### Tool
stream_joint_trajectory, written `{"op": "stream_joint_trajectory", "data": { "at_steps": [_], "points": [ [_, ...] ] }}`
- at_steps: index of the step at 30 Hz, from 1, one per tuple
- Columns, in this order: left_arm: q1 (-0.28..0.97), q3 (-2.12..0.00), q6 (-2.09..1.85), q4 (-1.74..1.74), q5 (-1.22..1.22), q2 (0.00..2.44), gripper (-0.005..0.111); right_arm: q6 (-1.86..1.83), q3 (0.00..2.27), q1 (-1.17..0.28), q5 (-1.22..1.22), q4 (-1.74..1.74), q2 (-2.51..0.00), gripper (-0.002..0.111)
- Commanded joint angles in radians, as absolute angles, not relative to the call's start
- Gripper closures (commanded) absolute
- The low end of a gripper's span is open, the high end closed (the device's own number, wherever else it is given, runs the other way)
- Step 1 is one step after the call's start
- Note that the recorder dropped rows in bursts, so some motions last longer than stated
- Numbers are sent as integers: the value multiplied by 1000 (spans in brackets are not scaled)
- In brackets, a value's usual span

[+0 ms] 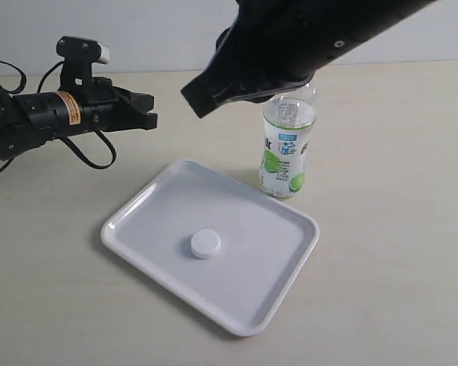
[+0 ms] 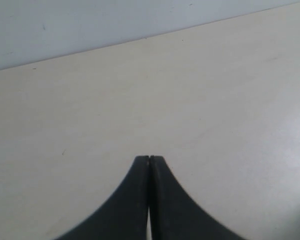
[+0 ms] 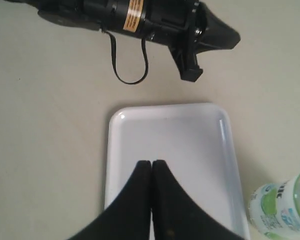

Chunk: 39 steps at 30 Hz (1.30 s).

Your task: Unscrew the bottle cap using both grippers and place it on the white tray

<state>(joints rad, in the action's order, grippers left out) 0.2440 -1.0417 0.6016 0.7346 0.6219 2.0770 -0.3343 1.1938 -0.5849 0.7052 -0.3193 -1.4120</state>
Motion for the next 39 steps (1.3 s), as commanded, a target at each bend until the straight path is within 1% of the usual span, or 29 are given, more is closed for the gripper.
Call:
{"op": "stream_joint_trajectory", "data": {
  "at_steps": [1,6,9,13,17,24,39],
  "points": [
    [240,-1036,605,731,629,2069,107,-375,1056,-587,518,-314,-1243,108],
    [240,-1036,605,731,629,2069,107,-406,872,-587,298,-314,-999,108],
    [240,-1036,605,731,629,2069,107,-426,773,-587,208,-310,-851,108],
    [240,-1036,605,729,622,2069,107,-419,666,-587,185,-307,-689,108],
    [240,-1036,605,731,622,2069,107,-414,624,-587,194,-309,-591,108],
    [240,-1036,605,731,622,2069,107,-414,625,-587,193,-315,-499,108],
    [240,-1036,605,734,622,2069,107,-416,625,-587,193,-315,-500,108]
  ]
}}
